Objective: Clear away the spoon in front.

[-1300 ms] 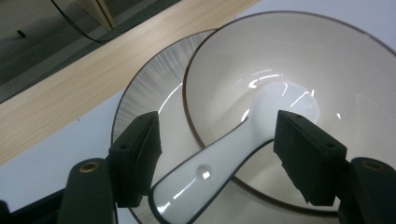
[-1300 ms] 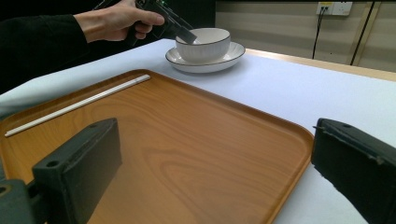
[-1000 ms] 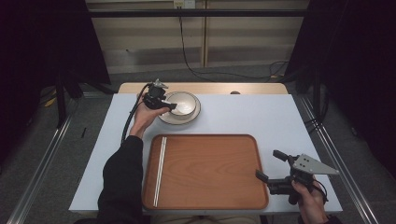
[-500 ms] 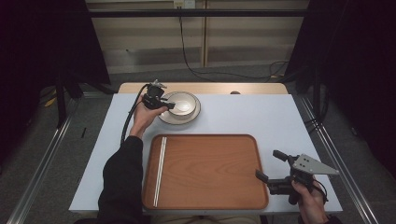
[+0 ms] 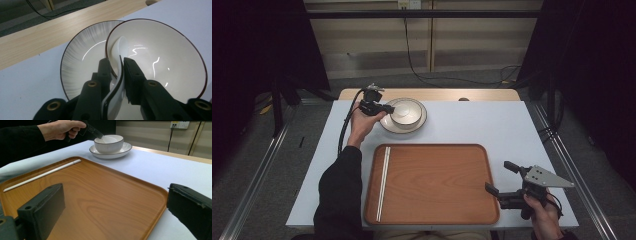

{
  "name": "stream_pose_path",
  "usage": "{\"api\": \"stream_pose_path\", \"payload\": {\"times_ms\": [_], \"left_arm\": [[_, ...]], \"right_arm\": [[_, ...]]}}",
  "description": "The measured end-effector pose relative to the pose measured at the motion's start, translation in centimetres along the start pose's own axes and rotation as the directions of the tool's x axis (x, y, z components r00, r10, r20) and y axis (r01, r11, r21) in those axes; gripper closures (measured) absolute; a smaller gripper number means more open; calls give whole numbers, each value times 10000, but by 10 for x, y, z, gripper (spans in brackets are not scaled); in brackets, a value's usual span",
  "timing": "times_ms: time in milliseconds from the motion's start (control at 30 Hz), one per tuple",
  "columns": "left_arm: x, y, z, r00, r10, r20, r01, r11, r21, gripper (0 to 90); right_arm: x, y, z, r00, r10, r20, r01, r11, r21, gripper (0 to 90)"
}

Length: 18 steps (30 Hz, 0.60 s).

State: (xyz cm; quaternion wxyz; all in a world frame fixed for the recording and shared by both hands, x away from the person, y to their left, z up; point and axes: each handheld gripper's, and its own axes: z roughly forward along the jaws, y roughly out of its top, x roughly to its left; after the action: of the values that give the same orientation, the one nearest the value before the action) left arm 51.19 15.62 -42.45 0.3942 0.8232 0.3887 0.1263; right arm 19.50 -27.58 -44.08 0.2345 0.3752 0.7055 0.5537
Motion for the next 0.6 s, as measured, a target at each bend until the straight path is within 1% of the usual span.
{"api": "stream_pose_path", "payload": {"times_ms": [67,100,200,233,300,333,367,433,500,533,567,600], "left_arm": [[1,-2,-1,9998,-166,86,168,9998,-144,792],[2,-2,-3,9999,-120,103,121,9999,-83,795],[0,-3,-5,9999,-162,61,163,9997,-196,808],[0,-3,-7,9998,-173,45,174,9998,-97,814],[-1,-4,-9,9999,-157,52,158,9996,-224,828],[-2,-4,-10,9997,-217,55,218,9995,-220,834],[-1,-4,-11,9996,-237,139,240,9995,-213,841],[-3,-4,-11,9997,-248,16,248,9994,-243,846],[-5,-4,-11,9992,-407,-30,406,9986,-350,846],[-4,-5,-12,9993,-366,-10,366,9988,-326,846],[-5,-5,-12,9990,-454,-11,453,9983,-356,846],[-6,-6,-11,9980,-636,-24,633,9964,-564,846]], "right_arm": [[0,0,0,10000,40,30,-40,10000,3,14],[0,0,0,10000,78,23,-78,10000,-8,14],[0,0,0,10000,53,23,-53,10000,-2,14],[0,0,0,10000,73,30,-73,10000,-8,15],[-1,0,0,10000,18,35,-18,10000,-7,14],[-1,0,0,10000,12,56,-12,10000,-14,14],[0,0,0,9999,44,94,-44,10000,-42,14],[-1,0,0,9999,56,91,-56,10000,-28,14],[0,0,0,10000,31,71,-31,10000,-36,14],[-1,0,0,10000,-1,54,1,10000,-26,14],[0,0,0,10000,29,66,-28,10000,-37,14],[-1,0,-1,10000,41,72,-41,10000,-23,14]]}}
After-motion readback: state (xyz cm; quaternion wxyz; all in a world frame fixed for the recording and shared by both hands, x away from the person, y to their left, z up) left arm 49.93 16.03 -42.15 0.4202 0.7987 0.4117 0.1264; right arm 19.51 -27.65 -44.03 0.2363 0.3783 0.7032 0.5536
